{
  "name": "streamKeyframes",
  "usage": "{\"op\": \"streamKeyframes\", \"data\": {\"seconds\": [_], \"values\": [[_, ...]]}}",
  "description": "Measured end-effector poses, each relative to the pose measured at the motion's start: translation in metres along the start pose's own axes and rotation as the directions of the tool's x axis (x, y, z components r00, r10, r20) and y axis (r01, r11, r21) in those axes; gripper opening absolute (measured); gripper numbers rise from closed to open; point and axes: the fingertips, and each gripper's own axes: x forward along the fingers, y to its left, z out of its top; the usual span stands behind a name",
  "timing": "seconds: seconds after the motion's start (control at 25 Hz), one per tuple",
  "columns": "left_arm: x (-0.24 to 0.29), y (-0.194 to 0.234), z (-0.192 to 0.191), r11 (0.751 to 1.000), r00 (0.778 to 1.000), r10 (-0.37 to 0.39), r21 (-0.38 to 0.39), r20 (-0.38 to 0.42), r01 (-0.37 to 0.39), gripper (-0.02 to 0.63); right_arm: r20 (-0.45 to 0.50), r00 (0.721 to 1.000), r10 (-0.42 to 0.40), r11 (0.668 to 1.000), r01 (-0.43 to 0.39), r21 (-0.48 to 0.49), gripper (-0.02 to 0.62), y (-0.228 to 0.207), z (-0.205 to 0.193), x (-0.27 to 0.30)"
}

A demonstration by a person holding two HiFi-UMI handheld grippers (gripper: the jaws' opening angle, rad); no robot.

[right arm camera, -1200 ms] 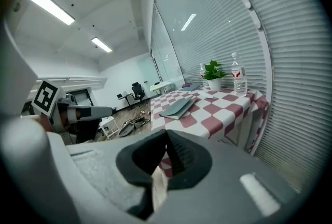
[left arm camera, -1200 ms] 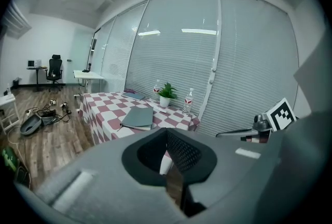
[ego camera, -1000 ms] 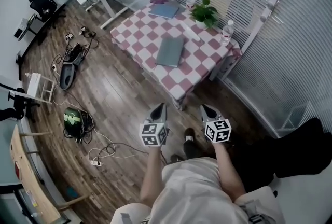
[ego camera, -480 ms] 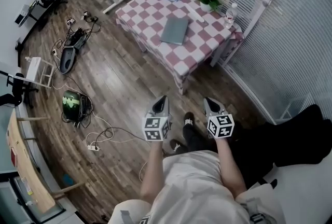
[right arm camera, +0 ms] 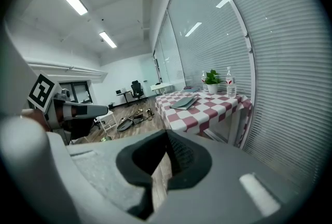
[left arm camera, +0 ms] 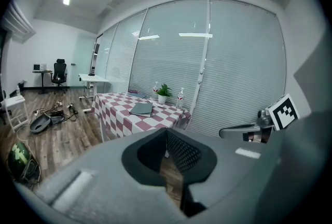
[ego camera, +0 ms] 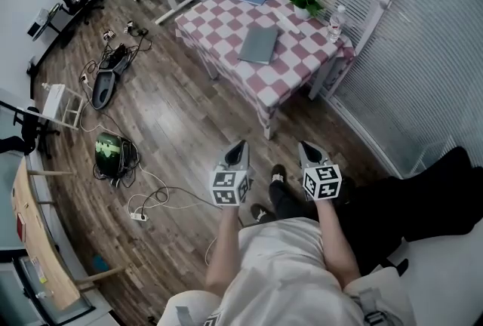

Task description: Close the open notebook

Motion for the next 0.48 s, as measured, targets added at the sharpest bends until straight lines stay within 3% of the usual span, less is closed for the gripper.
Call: {"op": "streamKeyframes", "data": {"seconds": [0.16,0.48], "values": [[0.010,-0.002,0.013,1.000,1.000,0.001,0.000,-0.002,-0.001,0.008,0.001,1.000,0.011,1.000,-0.011,-0.013,0.000,-0.003,0.016,0.005],[0.001,0.000,-0.005,1.000,1.000,0.001,-0.003,-0.007,-0.001,0.009,-0.010,1.000,0.021,0.999,-0.022,-0.038,0.000,0.008,0.001,0.003]]}}
